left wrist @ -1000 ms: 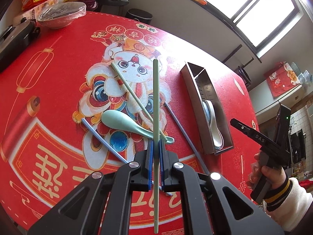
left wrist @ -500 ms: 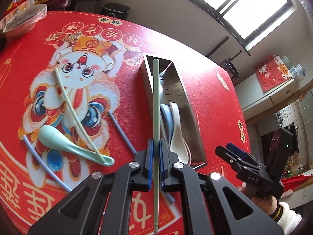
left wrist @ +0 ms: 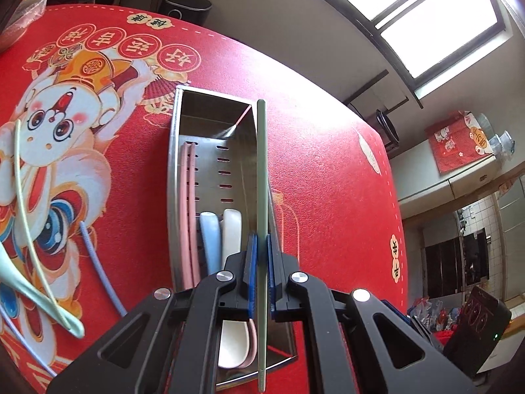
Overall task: Organize utensils
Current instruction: 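Lower the green chopstick into the tray and open the left tool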
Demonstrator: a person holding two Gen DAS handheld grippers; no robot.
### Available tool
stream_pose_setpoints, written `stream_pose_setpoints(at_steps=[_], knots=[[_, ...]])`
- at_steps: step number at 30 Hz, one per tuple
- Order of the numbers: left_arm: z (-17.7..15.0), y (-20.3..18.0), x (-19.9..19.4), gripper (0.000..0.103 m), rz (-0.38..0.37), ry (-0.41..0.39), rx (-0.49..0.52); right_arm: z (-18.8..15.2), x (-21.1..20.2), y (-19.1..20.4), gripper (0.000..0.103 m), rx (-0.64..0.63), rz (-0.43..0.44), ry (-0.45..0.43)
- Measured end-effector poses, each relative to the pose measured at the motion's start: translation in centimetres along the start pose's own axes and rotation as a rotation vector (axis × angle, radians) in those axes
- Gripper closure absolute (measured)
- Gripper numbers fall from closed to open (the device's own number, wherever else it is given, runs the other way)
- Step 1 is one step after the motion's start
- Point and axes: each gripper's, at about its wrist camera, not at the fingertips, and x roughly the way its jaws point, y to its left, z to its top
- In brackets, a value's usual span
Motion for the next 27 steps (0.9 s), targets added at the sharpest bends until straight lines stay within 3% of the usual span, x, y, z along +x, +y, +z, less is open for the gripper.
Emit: stream_pose_setpoints(at_steps=[9, 27], knots=[[-0.1, 0.0, 3.7, 0.097, 0.055, 0.049, -0.030, -0.1, -0.7, -2.1, 0.016, 0.025, -0.018, -0.004], [0.8, 0.4, 5.3, 0.097, 0.026, 0.082, -0.054, -0.6, -1.9, -1.9, 0.016, 0.037, -0.030, -0.012]])
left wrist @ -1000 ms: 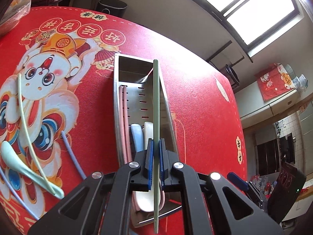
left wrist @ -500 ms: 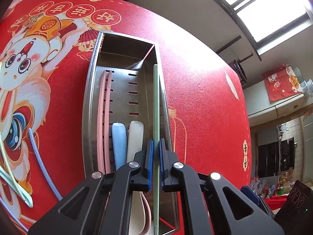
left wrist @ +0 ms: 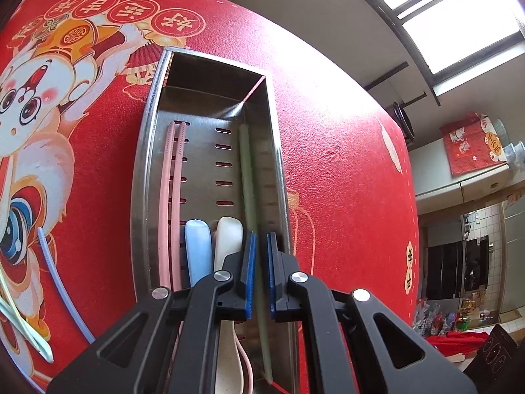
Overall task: Organize utensils
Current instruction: 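Lower the green chopstick into the tray and open the left tool, then reach the left tool to the blue chopstick and grasp it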
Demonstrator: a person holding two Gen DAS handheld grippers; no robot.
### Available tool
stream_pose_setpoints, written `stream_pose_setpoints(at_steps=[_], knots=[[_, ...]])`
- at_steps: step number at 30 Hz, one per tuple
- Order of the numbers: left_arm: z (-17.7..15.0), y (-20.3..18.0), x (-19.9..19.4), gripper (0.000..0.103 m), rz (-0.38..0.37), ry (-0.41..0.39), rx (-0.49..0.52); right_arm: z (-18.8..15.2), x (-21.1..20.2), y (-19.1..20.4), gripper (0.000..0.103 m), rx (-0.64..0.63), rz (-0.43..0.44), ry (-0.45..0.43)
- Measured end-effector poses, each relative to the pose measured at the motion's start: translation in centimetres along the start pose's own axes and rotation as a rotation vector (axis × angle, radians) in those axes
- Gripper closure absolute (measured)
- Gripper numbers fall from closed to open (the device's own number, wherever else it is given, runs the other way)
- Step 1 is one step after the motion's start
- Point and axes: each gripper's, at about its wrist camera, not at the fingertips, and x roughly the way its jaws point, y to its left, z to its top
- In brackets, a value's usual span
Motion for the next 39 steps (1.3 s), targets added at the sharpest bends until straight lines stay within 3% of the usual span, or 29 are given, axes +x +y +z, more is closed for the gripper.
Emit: stream_pose_setpoints(at_steps=[6, 12, 18, 23, 28, 32, 39], knots=[[-0.1, -0.3, -1.3, 0.095, -0.014, -0.006, 0.029, 0.0, -0.8, 0.1, 0.016, 0.013, -0.006, -0.019], [-0.1, 0.0, -6.0, 0.090, -0.014, -0.058, 0.159, -0.1, -1.0, 1.4, 0.016, 0.028, 0.001, -0.044], [-1.2, 5.0, -13.2, 0.082, 0.051, -0.132, 0.228, -1.2, -1.1, 5.8, 0.016, -0.066, 0.029, -0.061], [-3.7, 11.6, -17.5, 0.078, 0.159, -0.153, 0.168, -2.2, -0.3, 9.2, 0.015, -0.147, 0.057, -0.052], [-6.7, 17.1, -18.9, 0.077, 0.221, -0.123, 0.058, -2.9, 0.7, 11.3, 0.015, -0.154, 0.097, -0.017], [-9.3, 18.9, -18.5, 0.067, 0.222, -0.094, -0.027, -3.4, 1.2, 12.7, 0.015, -0.171, 0.126, -0.002], [-10.7, 19.2, -16.5, 0.066, 0.284, -0.089, -0.054, -3.9, 1.6, 13.8, 0.015, -0.199, 0.144, 0.018]])
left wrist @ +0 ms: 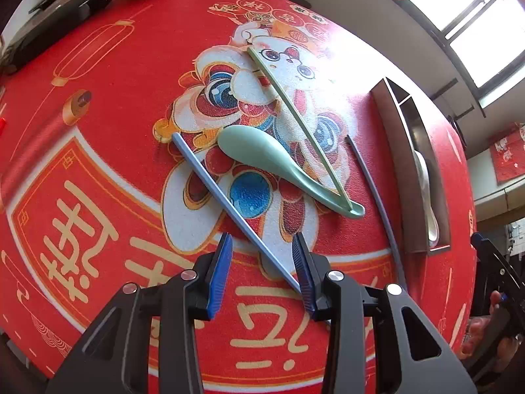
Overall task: Organize utensils
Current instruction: 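Reach the left tool to the blue chopstick and grasp it, then lift the blue chopstick with the left tool while the right tool approaches the mint green spoon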
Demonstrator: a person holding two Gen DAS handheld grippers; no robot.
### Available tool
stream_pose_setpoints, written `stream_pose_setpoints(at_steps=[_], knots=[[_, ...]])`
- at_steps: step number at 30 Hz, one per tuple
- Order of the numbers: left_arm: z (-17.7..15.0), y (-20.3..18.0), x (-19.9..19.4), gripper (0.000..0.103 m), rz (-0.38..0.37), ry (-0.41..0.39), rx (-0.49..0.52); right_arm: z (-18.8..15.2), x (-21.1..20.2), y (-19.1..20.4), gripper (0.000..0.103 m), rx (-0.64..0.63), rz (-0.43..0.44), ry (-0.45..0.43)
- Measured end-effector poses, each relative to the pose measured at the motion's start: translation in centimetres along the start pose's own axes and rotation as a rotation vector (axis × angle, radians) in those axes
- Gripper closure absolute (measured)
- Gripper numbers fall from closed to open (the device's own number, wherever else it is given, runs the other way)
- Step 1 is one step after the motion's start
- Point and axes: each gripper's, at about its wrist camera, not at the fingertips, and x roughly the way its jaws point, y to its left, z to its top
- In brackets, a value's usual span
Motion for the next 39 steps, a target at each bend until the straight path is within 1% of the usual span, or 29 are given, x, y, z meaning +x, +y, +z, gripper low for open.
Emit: stream_pose_setpoints(at_steps=[3, 6, 7, 10, 13, 14, 16, 21, 22, 24, 25, 26, 29, 35, 39], knots=[[0.6, 0.0, 0.8, 0.066, 0.062, -0.020, -0.012, -0.2, -0.3, -0.2, 0.015, -0.004, -0.016, -0.007], [1.1, -0.2, 1.7, 0.066, 0.123, -0.020, -0.008, -0.3, -0.5, -0.8, 0.015, 0.008, -0.032, -0.006], [1.2, -0.4, 1.7, 0.066, 0.140, -0.032, 0.000, -0.3, -0.5, -1.1, 0.015, 0.012, -0.040, -0.007], [1.2, -1.4, 2.1, 0.066, 0.196, -0.023, 0.044, -0.5, -0.8, -1.7, 0.015, 0.027, -0.053, -0.012], [0.7, -2.6, 2.4, 0.066, 0.266, -0.027, 0.109, -0.5, -0.9, -2.2, 0.015, 0.046, -0.056, -0.020], [0.5, -2.7, 2.5, 0.066, 0.276, -0.031, 0.118, -0.5, -0.9, -2.3, 0.015, 0.050, -0.056, -0.024], [0.5, -2.6, 2.4, 0.066, 0.271, -0.031, 0.111, -0.5, -1.0, -2.4, 0.015, 0.057, -0.057, -0.033], [0.4, -2.4, 2.3, 0.066, 0.259, -0.029, 0.150, -0.4, -0.8, -2.1, 0.015, 0.075, -0.032, -0.045], [0.4, -2.4, 2.4, 0.068, 0.257, -0.028, 0.152, -0.4, -0.7, -1.9, 0.015, 0.073, -0.031, -0.043], [0.4, -2.0, 2.1, 0.078, 0.255, -0.028, 0.143, -0.5, -0.5, -1.6, 0.015, 0.072, -0.026, -0.039], [0.5, -1.6, 2.1, 0.085, 0.244, -0.027, 0.131, -0.5, -0.4, -1.4, 0.015, 0.072, -0.023, -0.036], [0.6, -1.2, 2.0, 0.089, 0.225, -0.024, 0.115, -0.5, -0.4, -1.3, 0.015, 0.071, -0.021, -0.033], [0.6, -0.1, 1.6, 0.095, 0.183, -0.011, 0.085, -0.4, -0.3, -0.9, 0.015, 0.073, -0.005, -0.028], [0.1, 2.2, 0.5, 0.097, 0.159, -0.006, 0.053, -0.2, 0.2, 0.2, 0.015, 0.067, -0.001, -0.005], [0.0, 3.4, 0.1, 0.097, 0.152, -0.007, 0.053, -0.2, 1.2, 1.4, 0.015, 0.071, 0.035, 0.036]])
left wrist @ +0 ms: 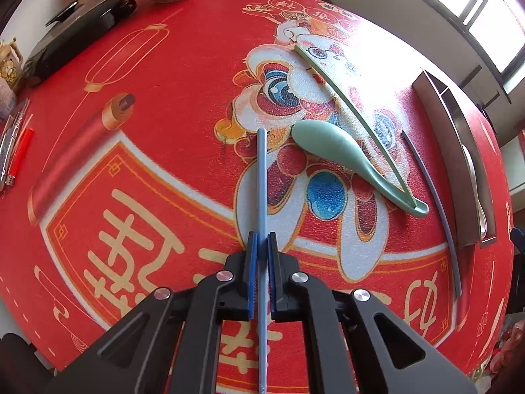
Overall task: Organize utensils
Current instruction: 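Lift the blue chopstick with the left tool while the right tool approaches the mint green spoon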
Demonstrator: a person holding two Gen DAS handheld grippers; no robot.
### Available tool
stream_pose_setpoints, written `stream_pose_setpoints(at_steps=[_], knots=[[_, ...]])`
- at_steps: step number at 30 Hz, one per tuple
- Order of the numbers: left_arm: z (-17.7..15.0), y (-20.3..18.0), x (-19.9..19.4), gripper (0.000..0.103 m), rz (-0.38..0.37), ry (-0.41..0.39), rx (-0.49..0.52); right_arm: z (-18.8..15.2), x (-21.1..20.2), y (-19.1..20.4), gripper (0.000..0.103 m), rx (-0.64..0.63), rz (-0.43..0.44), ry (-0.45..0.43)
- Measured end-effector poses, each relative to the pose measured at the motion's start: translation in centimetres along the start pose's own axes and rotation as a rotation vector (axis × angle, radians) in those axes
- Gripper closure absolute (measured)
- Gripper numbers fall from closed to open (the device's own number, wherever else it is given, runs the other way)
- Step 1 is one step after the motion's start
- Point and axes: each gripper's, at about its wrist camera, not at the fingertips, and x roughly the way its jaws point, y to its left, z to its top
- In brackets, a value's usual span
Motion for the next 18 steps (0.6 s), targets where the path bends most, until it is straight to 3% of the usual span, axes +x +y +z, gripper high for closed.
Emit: stream_pose_setpoints(at_steps=[10, 17, 18], knots=[[0.1, 1.8, -0.2, 0.097, -0.051, -0.015, 0.065, -0.6, 3.3, 5.3, 0.015, -0.026, 0.022, 0.092], [0.4, 2.5, 0.1, 0.097, -0.127, -0.014, 0.124, -0.6, 6.4, 8.6, 0.015, 0.007, 0.039, 0.118], [0.5, 2.6, 0.1, 0.097, -0.135, -0.013, 0.135, -0.6, 6.9, 9.0, 0.022, 0.015, 0.040, 0.120]])
